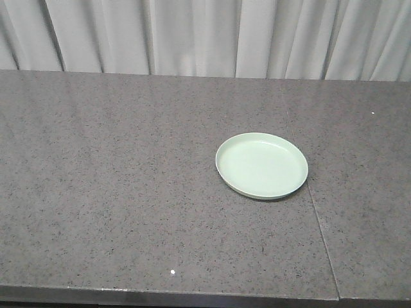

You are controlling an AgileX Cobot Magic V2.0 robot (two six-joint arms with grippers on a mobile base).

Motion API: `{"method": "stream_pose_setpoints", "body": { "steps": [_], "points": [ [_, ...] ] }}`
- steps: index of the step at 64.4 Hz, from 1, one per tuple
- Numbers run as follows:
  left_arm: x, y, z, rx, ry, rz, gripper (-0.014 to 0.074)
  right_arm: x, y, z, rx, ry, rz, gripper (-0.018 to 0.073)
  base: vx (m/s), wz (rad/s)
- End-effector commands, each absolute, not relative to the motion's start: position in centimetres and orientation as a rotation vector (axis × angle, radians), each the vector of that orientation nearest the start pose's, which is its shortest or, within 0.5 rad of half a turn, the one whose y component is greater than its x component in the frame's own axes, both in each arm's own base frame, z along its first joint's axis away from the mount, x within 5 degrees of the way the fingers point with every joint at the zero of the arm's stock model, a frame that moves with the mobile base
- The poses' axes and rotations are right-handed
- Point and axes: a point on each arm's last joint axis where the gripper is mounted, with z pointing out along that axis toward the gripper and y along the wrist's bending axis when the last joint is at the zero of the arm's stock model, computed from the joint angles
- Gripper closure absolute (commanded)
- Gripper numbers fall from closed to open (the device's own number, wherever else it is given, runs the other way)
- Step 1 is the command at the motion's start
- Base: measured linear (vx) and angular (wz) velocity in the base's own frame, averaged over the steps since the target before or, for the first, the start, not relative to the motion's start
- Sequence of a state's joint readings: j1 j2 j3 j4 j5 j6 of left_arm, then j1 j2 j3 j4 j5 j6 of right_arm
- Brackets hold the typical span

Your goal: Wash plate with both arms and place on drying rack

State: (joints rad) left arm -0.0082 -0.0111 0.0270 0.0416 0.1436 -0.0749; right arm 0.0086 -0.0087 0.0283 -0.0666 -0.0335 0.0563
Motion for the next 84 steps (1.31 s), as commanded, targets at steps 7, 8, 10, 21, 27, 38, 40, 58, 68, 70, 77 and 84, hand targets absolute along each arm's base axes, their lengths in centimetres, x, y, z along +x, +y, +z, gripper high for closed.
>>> {"method": "stream_pose_setpoints", "body": {
  "steps": [7, 8, 10, 21, 27, 38, 40, 58, 68, 70, 77, 84],
  "points": [
    [5.6, 0.0, 19.5, -0.030, 1.563, -0.043, 0.0601, 5.3, -0.2, 21.7, 0.256, 1.298, 0.302, 0.0567, 0.00, 0.00],
    [5.6, 0.0, 19.5, -0.030, 1.563, -0.043, 0.0601, 5.3, -0.2, 21.8, 0.288, 1.290, 0.338, 0.0567, 0.00, 0.00],
    [5.6, 0.0, 19.5, -0.030, 1.563, -0.043, 0.0601, 5.3, -0.2, 22.1, 0.355, 1.280, 0.416, 0.0566, 0.00, 0.00],
    [5.6, 0.0, 19.5, -0.030, 1.563, -0.043, 0.0601, 4.3, 0.0, 27.1, 0.320, 1.312, 0.417, 0.0552, 0.00, 0.00],
    [5.6, 0.0, 19.5, -0.030, 1.563, -0.043, 0.0601, 4.3, 0.1, 30.3, 0.250, 1.412, 0.317, 0.0496, 0.00, 0.00],
    [5.6, 0.0, 19.5, -0.030, 1.563, -0.043, 0.0601, 6.2, 0.2, 34.8, 0.156, 1.518, 0.205, 0.0229, 0.00, 0.00],
    [5.6, 0.0, 19.5, -0.030, 1.563, -0.043, 0.0601, 6.8, 0.2, 35.3, 0.150, 1.509, 0.198, 0.0174, 0.00, 0.00],
    [5.6, 0.0, 19.5, -0.030, 1.563, -0.043, 0.0601, 13.1, 0.3, 37.5, 0.133, 1.648, 0.166, -0.0023, 0.00, 0.00],
    [5.6, 0.0, 19.5, -0.030, 1.563, -0.043, 0.0601, 17.0, 1.1, 40.6, -0.004, 1.816, 0.174, -0.0018, 0.00, 0.00],
    [5.6, 0.0, 19.5, -0.030, 1.563, -0.043, 0.0601, 18.0, 1.5, 41.2, -0.049, 1.847, 0.200, -0.0018, 0.00, 0.00],
    [5.6, 0.0, 19.5, -0.030, 1.563, -0.043, 0.0601, 21.5, 3.0, 42.1, -0.193, 1.922, 0.337, -0.0018, 0.00, 0.00],
    [5.6, 0.0, 19.5, -0.030, 1.563, -0.043, 0.0601, 25.1, 4.1, 41.8, -0.289, 1.998, 0.468, -0.0018, 0.00, 0.00]
  ]
}}
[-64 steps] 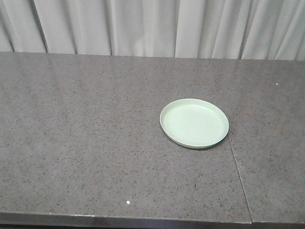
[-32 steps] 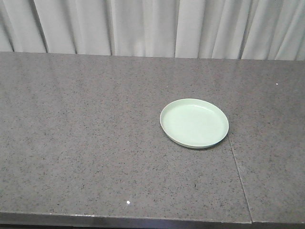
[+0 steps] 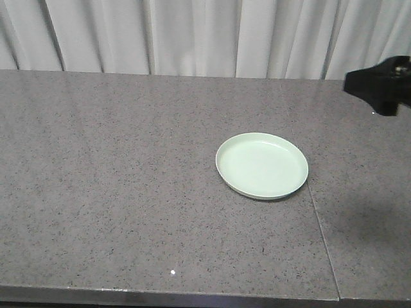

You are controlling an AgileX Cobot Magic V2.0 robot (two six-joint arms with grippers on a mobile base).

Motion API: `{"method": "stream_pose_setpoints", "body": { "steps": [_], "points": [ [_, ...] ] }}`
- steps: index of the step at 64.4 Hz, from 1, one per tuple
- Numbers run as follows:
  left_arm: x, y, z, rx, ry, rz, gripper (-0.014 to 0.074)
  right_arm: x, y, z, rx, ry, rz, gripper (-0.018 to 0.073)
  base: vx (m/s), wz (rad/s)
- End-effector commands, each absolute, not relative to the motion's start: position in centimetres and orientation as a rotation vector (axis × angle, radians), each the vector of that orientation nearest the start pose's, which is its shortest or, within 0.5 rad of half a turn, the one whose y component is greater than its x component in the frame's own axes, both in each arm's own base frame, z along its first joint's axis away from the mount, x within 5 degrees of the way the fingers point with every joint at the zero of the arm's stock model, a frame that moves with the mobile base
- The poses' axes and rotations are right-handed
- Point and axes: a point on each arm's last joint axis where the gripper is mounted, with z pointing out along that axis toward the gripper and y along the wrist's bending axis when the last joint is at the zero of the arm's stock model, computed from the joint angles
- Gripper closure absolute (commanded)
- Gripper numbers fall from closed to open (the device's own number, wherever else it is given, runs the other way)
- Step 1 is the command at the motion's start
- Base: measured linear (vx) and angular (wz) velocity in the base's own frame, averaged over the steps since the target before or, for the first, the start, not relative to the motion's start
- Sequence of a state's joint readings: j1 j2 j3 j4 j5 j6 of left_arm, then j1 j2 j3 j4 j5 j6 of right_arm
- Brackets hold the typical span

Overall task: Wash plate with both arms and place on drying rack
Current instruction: 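Lower the right gripper to the plate rim and close on it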

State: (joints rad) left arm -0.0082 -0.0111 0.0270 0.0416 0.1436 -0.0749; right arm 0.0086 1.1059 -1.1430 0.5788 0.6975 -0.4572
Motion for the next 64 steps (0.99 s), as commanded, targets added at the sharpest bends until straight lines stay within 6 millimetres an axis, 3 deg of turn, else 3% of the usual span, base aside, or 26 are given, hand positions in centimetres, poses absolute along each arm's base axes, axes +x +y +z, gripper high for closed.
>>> {"method": "stream_pose_setpoints", "body": {
  "steps": [1, 14, 25, 39, 55, 64],
  "points": [
    [5.6, 0.0, 19.5, -0.030, 1.563, -0.043, 0.0601, 25.6, 4.3, 41.7, -0.299, 2.009, 0.483, -0.0018, 0.00, 0.00],
    [5.6, 0.0, 19.5, -0.030, 1.563, -0.043, 0.0601, 32.3, 4.9, 38.2, -0.358, 2.201, 0.558, -0.0018, 0.00, 0.00],
    [5.6, 0.0, 19.5, -0.030, 1.563, -0.043, 0.0601, 36.7, 6.8, 34.8, -0.424, 2.355, 0.401, -0.0018, 0.00, 0.00],
    [5.6, 0.0, 19.5, -0.030, 1.563, -0.043, 0.0601, 39.9, 8.2, 32.6, -0.389, 2.464, 0.145, -0.0018, 0.00, 0.00],
    [5.6, 0.0, 19.5, -0.030, 1.563, -0.043, 0.0601, 42.5, 7.7, 28.1, -0.332, 2.624, 0.127, -0.0018, 0.00, 0.00],
    [5.6, 0.0, 19.5, -0.030, 1.563, -0.043, 0.0601, 43.2, 7.1, 26.5, -0.281, 2.661, 0.108, -0.0018, 0.00, 0.00]
  ]
}}
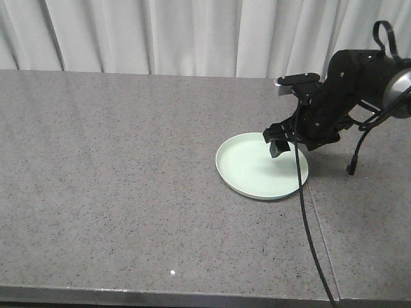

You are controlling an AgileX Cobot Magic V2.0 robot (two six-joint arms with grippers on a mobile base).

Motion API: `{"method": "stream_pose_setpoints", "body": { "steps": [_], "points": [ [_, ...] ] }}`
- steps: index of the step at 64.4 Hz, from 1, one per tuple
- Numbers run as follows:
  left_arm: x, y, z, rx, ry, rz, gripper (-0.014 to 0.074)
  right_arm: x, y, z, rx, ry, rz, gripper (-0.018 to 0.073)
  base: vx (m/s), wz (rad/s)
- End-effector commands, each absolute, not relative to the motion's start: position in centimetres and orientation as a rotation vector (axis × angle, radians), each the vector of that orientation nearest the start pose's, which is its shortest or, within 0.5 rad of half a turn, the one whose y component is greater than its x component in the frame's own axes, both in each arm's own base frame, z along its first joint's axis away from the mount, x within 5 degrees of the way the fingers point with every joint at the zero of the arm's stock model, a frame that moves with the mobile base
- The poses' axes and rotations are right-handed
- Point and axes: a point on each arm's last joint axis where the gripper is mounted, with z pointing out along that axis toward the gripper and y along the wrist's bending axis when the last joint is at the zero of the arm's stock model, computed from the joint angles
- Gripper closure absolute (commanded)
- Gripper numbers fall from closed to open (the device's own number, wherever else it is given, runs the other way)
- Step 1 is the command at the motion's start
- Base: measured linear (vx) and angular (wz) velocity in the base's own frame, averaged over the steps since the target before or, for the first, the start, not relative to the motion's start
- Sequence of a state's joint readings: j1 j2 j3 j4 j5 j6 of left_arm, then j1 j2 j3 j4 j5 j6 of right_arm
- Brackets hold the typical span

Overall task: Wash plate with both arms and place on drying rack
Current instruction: 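Lower the right gripper to the plate rim and close on it, then lift the pale green plate with the right gripper toward the robot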

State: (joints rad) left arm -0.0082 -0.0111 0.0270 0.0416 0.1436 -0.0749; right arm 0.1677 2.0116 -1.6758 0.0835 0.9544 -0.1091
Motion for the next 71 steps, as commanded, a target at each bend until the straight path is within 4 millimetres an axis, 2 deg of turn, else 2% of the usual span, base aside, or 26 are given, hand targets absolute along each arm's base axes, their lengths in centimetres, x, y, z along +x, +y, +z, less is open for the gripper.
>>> {"method": "stream_pose_setpoints", "body": {
  "steps": [1, 20, 29, 34, 40, 54, 58, 63, 68, 71],
  "points": [
    [5.6, 0.0, 19.5, -0.030, 1.563, -0.043, 0.0601, 43.3, 7.1, 26.3, -0.279, 2.664, 0.106, -0.0018, 0.00, 0.00],
    [5.6, 0.0, 19.5, -0.030, 1.563, -0.043, 0.0601, 43.7, 6.6, 24.9, -0.260, 2.702, 0.087, -0.0015, 0.00, 0.00],
    [5.6, 0.0, 19.5, -0.030, 1.563, -0.043, 0.0601, 43.8, 6.7, 24.1, -0.261, 2.737, 0.093, 0.0032, 0.00, 0.00],
    [5.6, 0.0, 19.5, -0.030, 1.563, -0.043, 0.0601, 43.8, 6.7, 23.4, -0.264, 2.764, 0.091, 0.0092, 0.00, 0.00],
    [5.6, 0.0, 19.5, -0.030, 1.563, -0.043, 0.0601, 43.8, 6.6, 23.1, -0.272, 2.784, 0.078, 0.0209, 0.00, 0.00],
    [5.6, 0.0, 19.5, -0.030, 1.563, -0.043, 0.0601, 43.9, 6.6, 23.1, -0.283, 2.776, 0.075, 0.0576, 0.00, 0.00],
    [5.6, 0.0, 19.5, -0.030, 1.563, -0.043, 0.0601, 43.8, 6.6, 23.4, -0.286, 2.766, 0.082, 0.0573, 0.00, 0.00],
    [5.6, 0.0, 19.5, -0.030, 1.563, -0.043, 0.0601, 43.6, 6.7, 24.7, -0.296, 2.717, 0.087, 0.0568, 0.00, 0.00],
    [5.6, 0.0, 19.5, -0.030, 1.563, -0.043, 0.0601, 43.1, 6.6, 27.0, -0.285, 2.645, 0.093, 0.0568, 0.00, 0.00],
    [5.6, 0.0, 19.5, -0.030, 1.563, -0.043, 0.0601, 42.4, 6.5, 29.2, -0.278, 2.590, 0.101, 0.0568, 0.00, 0.00]
  ]
}}
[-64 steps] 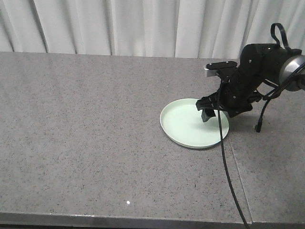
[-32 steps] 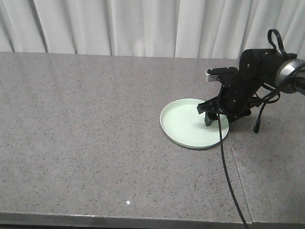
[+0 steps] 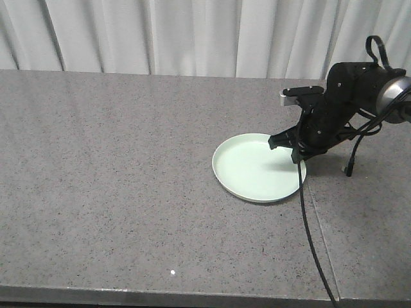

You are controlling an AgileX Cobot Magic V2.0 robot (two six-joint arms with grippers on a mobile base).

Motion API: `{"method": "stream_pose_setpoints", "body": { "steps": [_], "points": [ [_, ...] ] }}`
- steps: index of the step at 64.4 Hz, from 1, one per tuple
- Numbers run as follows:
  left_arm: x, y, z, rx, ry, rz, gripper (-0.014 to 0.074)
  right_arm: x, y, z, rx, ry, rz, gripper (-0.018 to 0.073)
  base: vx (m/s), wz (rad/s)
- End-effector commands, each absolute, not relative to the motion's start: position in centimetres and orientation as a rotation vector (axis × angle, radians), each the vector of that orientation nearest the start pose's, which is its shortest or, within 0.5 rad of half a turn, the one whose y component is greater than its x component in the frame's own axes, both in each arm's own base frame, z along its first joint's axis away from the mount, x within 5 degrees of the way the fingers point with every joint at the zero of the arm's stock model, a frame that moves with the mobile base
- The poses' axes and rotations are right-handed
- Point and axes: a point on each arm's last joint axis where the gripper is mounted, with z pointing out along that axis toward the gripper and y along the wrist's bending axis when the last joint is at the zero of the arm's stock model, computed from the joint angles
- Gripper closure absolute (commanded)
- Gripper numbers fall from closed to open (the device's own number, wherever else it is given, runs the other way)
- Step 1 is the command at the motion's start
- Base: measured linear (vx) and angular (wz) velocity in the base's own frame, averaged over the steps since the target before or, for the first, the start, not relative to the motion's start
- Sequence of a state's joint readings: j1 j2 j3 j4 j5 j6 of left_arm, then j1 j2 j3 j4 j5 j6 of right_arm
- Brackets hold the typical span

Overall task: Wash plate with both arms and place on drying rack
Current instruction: 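Lift the pale green plate with the right gripper toward the robot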

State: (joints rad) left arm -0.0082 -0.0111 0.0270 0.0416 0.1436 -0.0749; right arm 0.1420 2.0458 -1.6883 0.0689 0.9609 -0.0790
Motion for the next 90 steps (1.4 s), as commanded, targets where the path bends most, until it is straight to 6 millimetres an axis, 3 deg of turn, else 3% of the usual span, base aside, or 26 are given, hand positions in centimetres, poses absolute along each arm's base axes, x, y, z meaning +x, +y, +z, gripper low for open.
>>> {"method": "stream_pose_setpoints", "body": {
  "steps": [1, 9, 17, 27, 39, 53, 74, 90],
  "points": [
    [5.6, 0.0, 19.5, -0.030, 1.563, -0.043, 0.0601, 42.1, 6.5, 29.9, -0.276, 2.575, 0.104, 0.0568, 0.00, 0.00],
    [5.6, 0.0, 19.5, -0.030, 1.563, -0.043, 0.0601, 39.1, 6.3, 35.6, -0.280, 2.437, 0.132, 0.0568, 0.00, 0.00],
    [5.6, 0.0, 19.5, -0.030, 1.563, -0.043, 0.0601, 34.1, 5.9, 40.9, -0.300, 2.297, 0.167, 0.0568, 0.00, 0.00],
    [5.6, 0.0, 19.5, -0.030, 1.563, -0.043, 0.0601, 26.8, 5.1, 44.0, -0.284, 2.148, 0.204, 0.0568, 0.00, 0.00],
    [5.6, 0.0, 19.5, -0.030, 1.563, -0.043, 0.0601, 17.1, 3.8, 42.9, -0.260, 2.015, 0.231, 0.0568, 0.00, 0.00],
    [5.6, 0.0, 19.5, -0.030, 1.563, -0.043, 0.0601, 7.7, 2.5, 38.9, -0.162, 1.928, 0.290, 0.0564, 0.00, 0.00],
    [5.6, 0.0, 19.5, -0.030, 1.563, -0.043, 0.0601, 1.1, 0.9, 33.9, -0.016, 1.902, 0.302, 0.0564, 0.00, 0.00],
    [5.6, 0.0, 19.5, -0.030, 1.563, -0.043, 0.0601, -1.6, 0.3, 33.3, -0.022, 1.789, 0.272, 0.0564, 0.00, 0.00]
  ]
}}
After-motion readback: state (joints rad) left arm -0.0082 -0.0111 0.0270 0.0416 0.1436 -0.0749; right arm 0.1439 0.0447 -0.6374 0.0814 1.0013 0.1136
